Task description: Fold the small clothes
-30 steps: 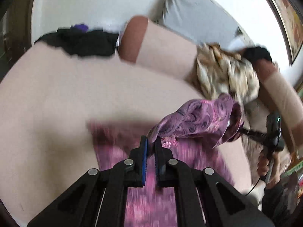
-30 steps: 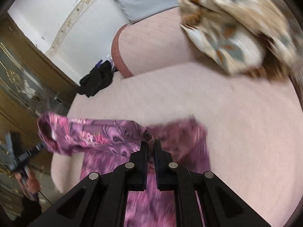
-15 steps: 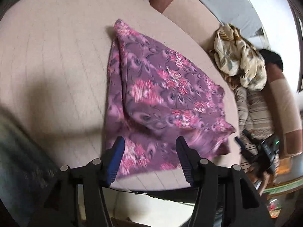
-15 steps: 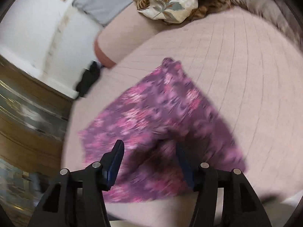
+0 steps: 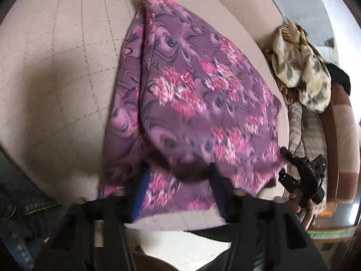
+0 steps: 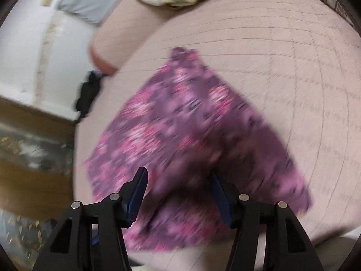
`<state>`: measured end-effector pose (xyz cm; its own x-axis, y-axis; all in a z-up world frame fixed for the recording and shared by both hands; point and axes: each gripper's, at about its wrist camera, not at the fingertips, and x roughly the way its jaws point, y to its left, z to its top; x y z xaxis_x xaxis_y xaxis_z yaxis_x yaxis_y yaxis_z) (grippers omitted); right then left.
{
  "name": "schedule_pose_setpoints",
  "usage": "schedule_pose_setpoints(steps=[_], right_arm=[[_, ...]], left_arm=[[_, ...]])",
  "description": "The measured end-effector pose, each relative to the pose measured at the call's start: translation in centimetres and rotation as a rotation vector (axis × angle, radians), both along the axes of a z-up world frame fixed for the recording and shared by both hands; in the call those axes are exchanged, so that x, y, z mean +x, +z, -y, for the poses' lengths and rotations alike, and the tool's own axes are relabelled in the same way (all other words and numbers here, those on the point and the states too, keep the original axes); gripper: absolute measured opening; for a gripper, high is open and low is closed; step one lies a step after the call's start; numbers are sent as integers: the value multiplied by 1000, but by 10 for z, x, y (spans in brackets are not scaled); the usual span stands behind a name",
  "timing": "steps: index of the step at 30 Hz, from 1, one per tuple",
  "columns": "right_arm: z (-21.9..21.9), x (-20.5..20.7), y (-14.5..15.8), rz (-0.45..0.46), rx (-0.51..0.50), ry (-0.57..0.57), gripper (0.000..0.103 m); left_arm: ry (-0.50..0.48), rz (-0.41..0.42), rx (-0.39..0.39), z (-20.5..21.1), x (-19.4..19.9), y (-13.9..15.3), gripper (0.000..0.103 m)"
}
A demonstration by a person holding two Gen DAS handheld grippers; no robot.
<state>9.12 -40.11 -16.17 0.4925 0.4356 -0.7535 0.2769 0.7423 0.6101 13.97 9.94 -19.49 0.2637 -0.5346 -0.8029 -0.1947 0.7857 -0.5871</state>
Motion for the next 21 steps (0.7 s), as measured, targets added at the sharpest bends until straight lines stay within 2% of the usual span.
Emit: schedule_pose_setpoints(steps=[1, 3, 4, 6, 8, 10, 11, 13, 14, 16, 17, 19, 20, 21], right_arm=[[3, 6, -2, -18, -6, -13, 42], [4, 16, 6, -6, -17, 24, 18], [5, 18, 18, 18, -40, 34, 14], [8, 17, 46, 85, -94, 54, 11], [8, 3, 79, 170, -175, 70, 8], [9, -8, 86, 196, -290, 60, 4], [10, -9, 79, 188, -333, 51, 4], [21, -4, 48, 132, -293, 27, 4], [25, 2, 33, 56, -260, 13, 4], [31, 0, 30, 69, -147, 8, 5], [31, -5, 36, 98, -129, 10, 14], [29, -21, 43, 147, -80, 0, 90], [27, -29, 44, 158, -53, -5, 90], [22, -37, 43, 161, -24, 3, 84]], left_arm=[[-18, -2, 16, 3, 4, 2, 10], [-21, 48, 37, 4, 4, 21, 9], [-33, 99, 34, 4, 0, 36, 9], [-67, 182, 41, 6, -12, 60, 9], [-90, 216, 79, 8, -25, 70, 9], [-98, 188, 157, 13, -30, 57, 9], [-118, 167, 214, 20, -28, 41, 9], [-126, 107, 202, 25, -24, 12, 10], [-136, 65, 178, 27, -23, -2, 10], [-128, 88, 170, 25, -25, 2, 14], [-133, 108, 166, 23, -25, 10, 25], [-117, 137, 140, 18, -23, 18, 41], [-97, 145, 129, 13, -23, 21, 41], [-87, 145, 120, 10, -23, 20, 41]])
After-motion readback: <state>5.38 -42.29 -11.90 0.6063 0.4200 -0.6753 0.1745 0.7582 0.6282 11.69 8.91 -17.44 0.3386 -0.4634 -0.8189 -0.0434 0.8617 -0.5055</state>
